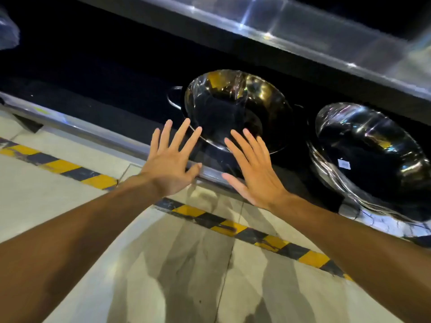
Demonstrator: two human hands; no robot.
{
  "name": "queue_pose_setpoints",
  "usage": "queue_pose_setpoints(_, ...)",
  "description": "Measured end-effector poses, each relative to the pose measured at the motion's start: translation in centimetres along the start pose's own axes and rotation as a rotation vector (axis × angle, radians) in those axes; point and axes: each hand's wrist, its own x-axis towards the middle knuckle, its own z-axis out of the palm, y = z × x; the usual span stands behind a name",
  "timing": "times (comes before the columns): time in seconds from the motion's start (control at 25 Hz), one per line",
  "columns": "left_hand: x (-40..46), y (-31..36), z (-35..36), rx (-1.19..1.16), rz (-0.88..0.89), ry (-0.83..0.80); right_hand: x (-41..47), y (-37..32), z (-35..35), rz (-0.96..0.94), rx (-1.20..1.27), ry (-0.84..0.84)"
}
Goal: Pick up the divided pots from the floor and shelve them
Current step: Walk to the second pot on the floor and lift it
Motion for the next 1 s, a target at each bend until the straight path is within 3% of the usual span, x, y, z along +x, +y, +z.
queue_pose_setpoints(0.12, -6.8, -0.4, 1.4, -0.001, -0.033, 0.049, -1.5, -6.8, 1.4, 0.033, 0.188, -0.015)
queue_pose_setpoints(0.28, -18.0, -1.9, -1.4, 0.011, -0.295, -0.191, -4.2, -13.7, -1.6, -0.045, 0.086, -0.482)
queue_pose_setpoints(0.36, -22.7, -2.6, -6.1, 0.011, -0.440, -0.351, -3.0, -16.8, -5.8, -0.083, 0.070, -0.576)
queue_pose_setpoints(0.48, -28.7, -3.2, -15.8, 0.001, -0.621, -0.455, 0.9, -21.9, -13.6, -0.189, 0.021, -0.655)
queue_pose_setpoints(0.6, -34.6, -2.5, -31.0, -0.031, -0.781, -0.467, 7.1, -29.1, -25.2, -0.181, 0.112, -0.795)
queue_pose_setpoints(0.8, -44.3, -1.2, -53.9, -0.103, -0.983, -0.331, 16.7, -41.5, -43.9, -0.263, 0.242, -0.859)
queue_pose_setpoints(1.0, -54.2, -2.0, -68.4, -0.202, -1.178, -0.210, 24.1, -54.1, -56.5, -0.406, 0.285, -0.863)
